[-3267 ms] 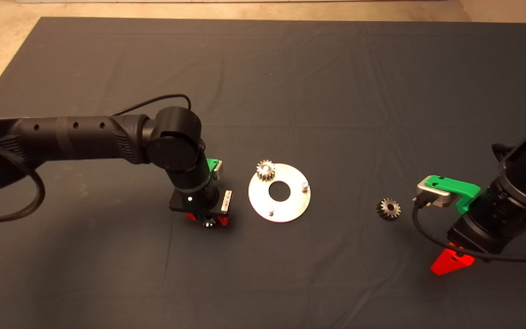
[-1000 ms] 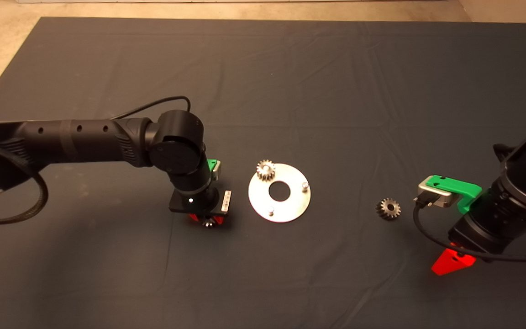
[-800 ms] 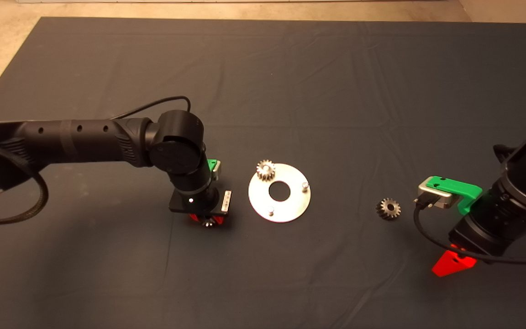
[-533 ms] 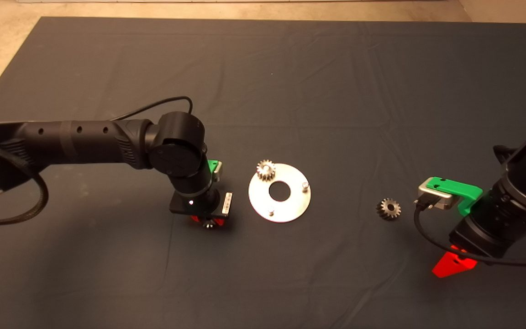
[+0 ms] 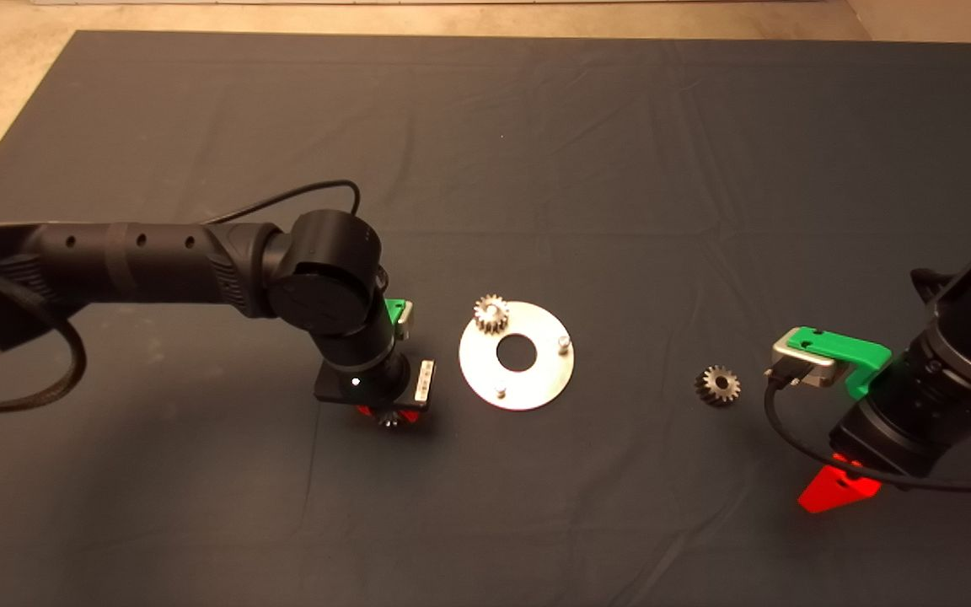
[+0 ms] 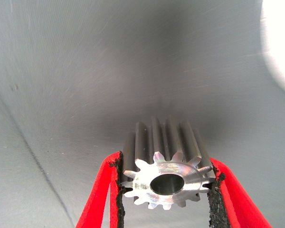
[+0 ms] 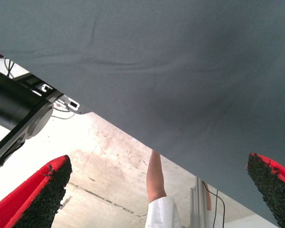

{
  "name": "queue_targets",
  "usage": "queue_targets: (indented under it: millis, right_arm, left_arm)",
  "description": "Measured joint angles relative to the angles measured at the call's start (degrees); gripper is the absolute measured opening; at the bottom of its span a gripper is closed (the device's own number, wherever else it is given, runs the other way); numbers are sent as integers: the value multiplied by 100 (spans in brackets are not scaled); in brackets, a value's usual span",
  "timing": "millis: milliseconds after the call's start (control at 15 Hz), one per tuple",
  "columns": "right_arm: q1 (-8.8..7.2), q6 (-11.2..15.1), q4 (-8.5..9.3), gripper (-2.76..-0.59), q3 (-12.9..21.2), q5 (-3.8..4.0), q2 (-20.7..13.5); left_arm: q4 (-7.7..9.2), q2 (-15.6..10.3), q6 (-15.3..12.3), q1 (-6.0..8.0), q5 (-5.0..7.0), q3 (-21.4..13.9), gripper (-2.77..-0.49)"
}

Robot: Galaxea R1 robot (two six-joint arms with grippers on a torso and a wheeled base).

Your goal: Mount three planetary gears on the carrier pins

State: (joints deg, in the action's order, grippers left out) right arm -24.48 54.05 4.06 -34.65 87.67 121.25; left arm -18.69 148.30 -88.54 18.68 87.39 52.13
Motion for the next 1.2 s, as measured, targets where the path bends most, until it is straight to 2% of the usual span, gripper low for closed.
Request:
queue_targets:
  millis: [67,533,867,1200]
  right_arm:
    - [1,1,-1,-60,0,0,0]
    - [1,1,-1,-60,11,0,0]
    - [0,1,-1,-60,17,0,-13]
    - [1,1,0,-60,22,2,-13]
  left_arm:
    - [0,95,-54,55,0,-7,-243]
    - [11,829,-322,56,4,-10,-244]
    - [9,1038,-377,56,20,130,-244]
    - [11,1383,-375,58,0,376,-244]
